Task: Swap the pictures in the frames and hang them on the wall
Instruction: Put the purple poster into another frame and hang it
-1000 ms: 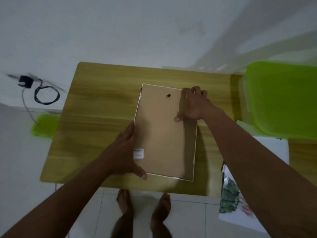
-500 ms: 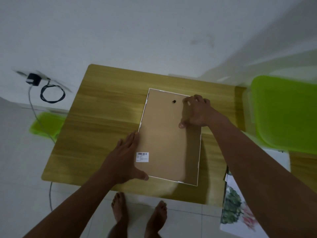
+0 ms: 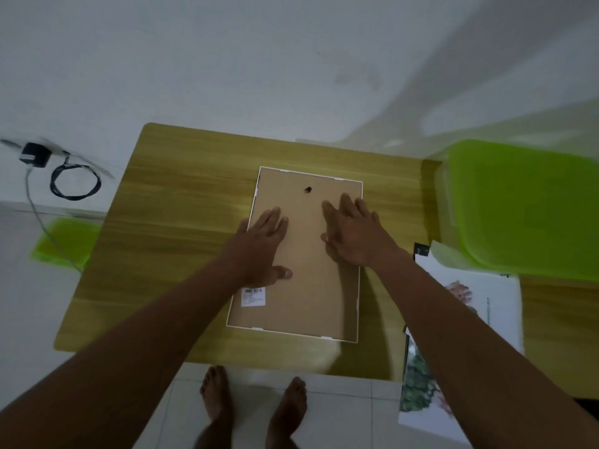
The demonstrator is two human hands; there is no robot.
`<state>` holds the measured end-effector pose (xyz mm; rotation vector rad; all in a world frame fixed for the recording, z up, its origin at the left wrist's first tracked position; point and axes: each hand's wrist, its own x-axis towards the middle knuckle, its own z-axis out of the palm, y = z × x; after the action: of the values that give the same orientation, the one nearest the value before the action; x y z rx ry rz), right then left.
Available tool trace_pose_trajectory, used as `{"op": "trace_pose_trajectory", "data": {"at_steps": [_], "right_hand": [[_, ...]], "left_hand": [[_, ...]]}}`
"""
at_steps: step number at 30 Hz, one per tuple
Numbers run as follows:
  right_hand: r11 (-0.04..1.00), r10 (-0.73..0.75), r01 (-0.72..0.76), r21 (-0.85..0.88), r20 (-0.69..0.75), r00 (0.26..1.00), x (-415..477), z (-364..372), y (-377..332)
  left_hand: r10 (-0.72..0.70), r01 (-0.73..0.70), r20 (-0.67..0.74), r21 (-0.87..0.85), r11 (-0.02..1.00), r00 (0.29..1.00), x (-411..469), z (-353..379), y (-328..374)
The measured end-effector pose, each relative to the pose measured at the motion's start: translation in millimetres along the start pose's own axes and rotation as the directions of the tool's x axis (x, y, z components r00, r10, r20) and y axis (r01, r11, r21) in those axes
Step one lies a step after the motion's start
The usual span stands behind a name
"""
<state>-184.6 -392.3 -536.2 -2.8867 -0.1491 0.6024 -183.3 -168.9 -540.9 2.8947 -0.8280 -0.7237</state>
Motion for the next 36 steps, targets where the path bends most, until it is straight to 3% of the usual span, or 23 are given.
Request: {"op": "trace_pose_trajectory", "data": {"at_steps": [9,14,16,18,21,23,25,29,33,36], "right_hand": [[0.986,0.074,-0.071,0.153,-0.018,0.997,-62,38,-28],[0.978,0.184,-0.175,0.110,-0.085,0.979,-59,20,-35],[0.936,0.317,-0.294,0.193,-0.096,0.944,-63,13,-36],[0.869,0.391,-0.363,0.335,-0.016,0.920,-65,10,-34],[0.802,0.406,-0.382,0.460,0.050,0.912,-63,16,-33],[0.753,0.429,-0.389,0.531,0.053,0.902,-63,20,-35],[0.682,0.477,-0.418,0.601,0.068,0.876,-65,22,-36],[0.547,0.508,-0.416,0.726,0.106,0.855,-68,22,-32],[0.311,0.496,-0.292,0.904,0.108,0.862,-75,10,-30],[0.259,0.444,-0.231,0.938,0.096,0.891,-82,-7,-35]], "left_hand": [[-0.018,0.018,-0.020,-0.005,1.000,1.000,0,9,-2],[-0.079,0.060,-0.202,-0.099,0.993,0.976,-14,19,-5],[-0.133,0.060,-0.354,-0.211,0.976,0.926,-24,29,-8],[-0.267,0.130,-0.449,-0.312,0.941,0.853,-31,36,-9],[-0.548,0.353,-0.283,-0.521,0.777,0.787,-34,32,0],[-0.617,0.404,-0.166,-0.622,0.671,0.769,-32,27,5],[-0.621,0.404,-0.117,-0.664,0.629,0.775,-32,23,1],[-0.536,0.255,0.008,-0.886,0.387,0.844,-47,2,-6],[-0.345,0.056,0.033,-0.997,0.057,0.938,-68,-19,-2],[-0.348,-0.033,-0.056,-0.997,0.072,0.936,-85,-41,3]]}}
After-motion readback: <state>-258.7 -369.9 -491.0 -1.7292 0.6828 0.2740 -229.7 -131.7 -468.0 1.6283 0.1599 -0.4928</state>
